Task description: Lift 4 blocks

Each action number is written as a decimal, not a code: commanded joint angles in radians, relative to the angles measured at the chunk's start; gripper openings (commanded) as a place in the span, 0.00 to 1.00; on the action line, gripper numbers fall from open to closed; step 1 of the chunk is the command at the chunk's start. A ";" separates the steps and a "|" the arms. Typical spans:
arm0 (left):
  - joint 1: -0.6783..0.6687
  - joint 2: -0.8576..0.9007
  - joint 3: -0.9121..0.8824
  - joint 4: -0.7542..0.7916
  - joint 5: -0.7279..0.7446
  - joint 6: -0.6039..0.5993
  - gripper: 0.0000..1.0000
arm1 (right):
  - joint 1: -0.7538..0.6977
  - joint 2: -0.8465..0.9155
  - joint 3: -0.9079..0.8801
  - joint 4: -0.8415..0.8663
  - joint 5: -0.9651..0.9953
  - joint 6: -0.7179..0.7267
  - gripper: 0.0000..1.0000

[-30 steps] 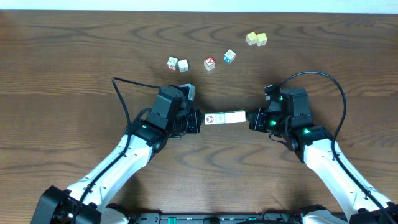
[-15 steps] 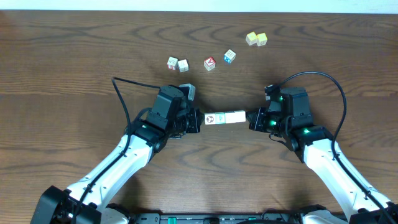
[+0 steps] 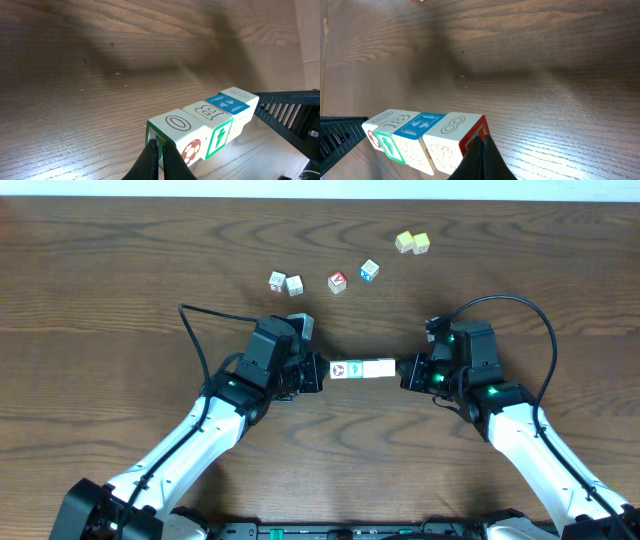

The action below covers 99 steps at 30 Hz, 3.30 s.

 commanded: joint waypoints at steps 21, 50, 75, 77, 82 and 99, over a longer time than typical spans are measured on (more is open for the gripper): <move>-0.071 0.026 0.000 0.027 0.005 -0.037 0.07 | 0.063 -0.020 0.032 0.005 -0.157 0.014 0.01; -0.078 0.163 0.000 0.103 0.031 -0.054 0.07 | 0.063 0.131 0.032 0.049 -0.131 0.014 0.01; -0.104 0.236 0.000 0.143 0.019 -0.061 0.07 | 0.098 0.224 0.031 0.056 -0.053 0.011 0.01; -0.104 0.236 0.000 0.144 0.019 -0.061 0.08 | 0.098 0.238 0.031 0.063 -0.053 0.011 0.01; -0.104 0.236 0.000 0.142 -0.003 -0.062 0.07 | 0.098 0.251 0.031 0.065 -0.040 0.015 0.01; -0.145 0.236 0.000 0.124 -0.109 -0.077 0.07 | 0.093 0.251 0.031 0.067 -0.018 0.015 0.01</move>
